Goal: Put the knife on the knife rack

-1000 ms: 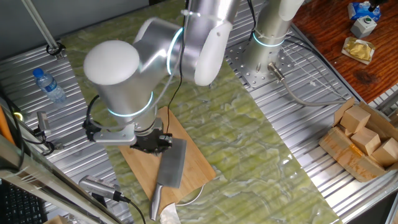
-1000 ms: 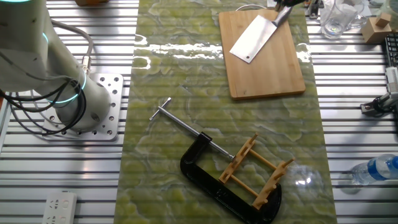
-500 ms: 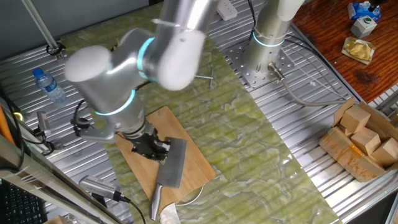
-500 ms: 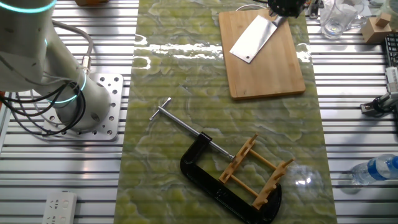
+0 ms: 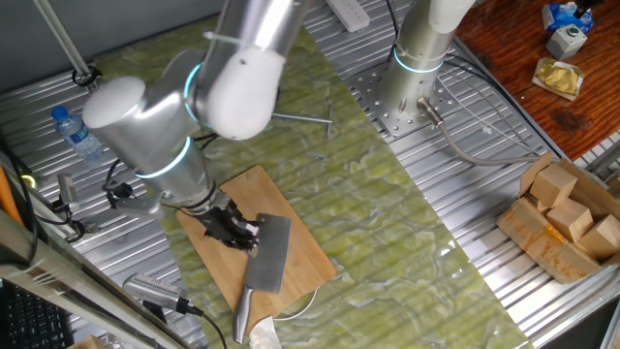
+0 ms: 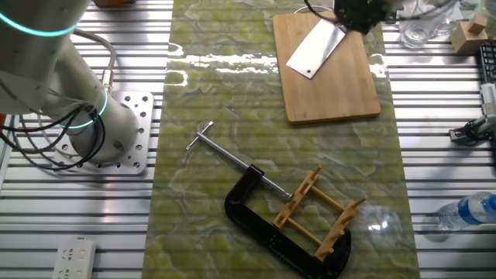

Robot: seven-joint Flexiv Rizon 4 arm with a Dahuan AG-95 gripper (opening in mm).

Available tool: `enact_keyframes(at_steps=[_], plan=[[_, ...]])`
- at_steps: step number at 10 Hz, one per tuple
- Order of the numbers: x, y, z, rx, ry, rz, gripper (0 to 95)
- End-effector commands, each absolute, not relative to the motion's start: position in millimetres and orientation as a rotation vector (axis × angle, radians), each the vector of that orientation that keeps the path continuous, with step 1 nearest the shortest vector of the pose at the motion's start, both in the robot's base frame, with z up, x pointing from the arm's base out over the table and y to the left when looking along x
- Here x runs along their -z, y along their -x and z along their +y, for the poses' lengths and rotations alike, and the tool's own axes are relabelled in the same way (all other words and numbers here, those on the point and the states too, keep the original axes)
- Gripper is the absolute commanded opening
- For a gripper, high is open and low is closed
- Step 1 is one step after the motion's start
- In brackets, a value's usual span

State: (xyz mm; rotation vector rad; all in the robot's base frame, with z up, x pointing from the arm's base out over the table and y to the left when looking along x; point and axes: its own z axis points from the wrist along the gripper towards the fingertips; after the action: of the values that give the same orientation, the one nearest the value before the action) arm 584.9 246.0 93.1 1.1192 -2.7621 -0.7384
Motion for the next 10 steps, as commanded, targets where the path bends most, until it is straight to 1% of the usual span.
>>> enact_keyframes(at_steps=[1,6,8,9,10], plan=[[-80.9,-591.6,245.7,0.826,-1.099,-2.758,19.0],[-72.4,-604.0,249.5,0.823,-1.078,-2.727,19.0],[-62.0,-610.8,250.8,0.825,-1.086,-2.723,19.0],[-56.9,-611.2,251.1,0.831,-1.092,-2.722,38.0],[-54.3,-611.3,251.2,0.833,-1.095,-2.722,38.0]])
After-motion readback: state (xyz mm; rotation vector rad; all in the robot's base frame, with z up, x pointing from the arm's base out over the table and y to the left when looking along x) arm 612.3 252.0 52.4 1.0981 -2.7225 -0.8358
